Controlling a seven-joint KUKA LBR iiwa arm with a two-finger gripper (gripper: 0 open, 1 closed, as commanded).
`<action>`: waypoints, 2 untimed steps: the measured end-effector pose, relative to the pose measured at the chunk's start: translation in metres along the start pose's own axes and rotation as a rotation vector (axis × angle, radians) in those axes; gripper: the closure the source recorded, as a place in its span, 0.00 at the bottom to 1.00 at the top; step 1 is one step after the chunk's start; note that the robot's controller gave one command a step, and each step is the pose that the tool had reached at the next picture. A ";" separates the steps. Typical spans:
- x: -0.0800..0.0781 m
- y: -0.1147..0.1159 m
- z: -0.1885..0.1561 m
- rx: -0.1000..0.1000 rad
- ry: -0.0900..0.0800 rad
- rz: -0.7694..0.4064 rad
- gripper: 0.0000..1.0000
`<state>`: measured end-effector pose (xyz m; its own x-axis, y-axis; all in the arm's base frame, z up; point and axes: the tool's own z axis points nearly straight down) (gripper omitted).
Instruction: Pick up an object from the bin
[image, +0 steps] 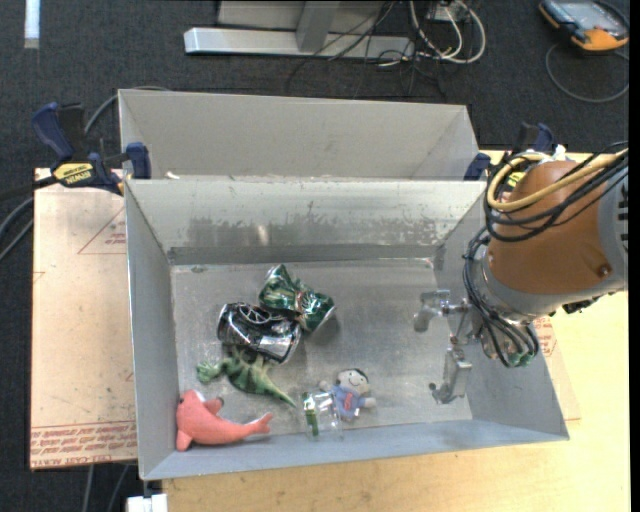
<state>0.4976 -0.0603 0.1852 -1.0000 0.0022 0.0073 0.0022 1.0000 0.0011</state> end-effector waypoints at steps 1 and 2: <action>-0.002 0.000 -0.004 0.001 -0.008 -0.003 1.00; -0.002 0.000 -0.004 0.001 -0.008 -0.004 0.00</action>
Offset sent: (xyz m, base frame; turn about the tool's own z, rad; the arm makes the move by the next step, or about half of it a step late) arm 0.0000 0.0000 0.0000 0.0000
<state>0.4994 -0.0598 0.1893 -1.0000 -0.0018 -0.0007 -0.0018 1.0000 0.0002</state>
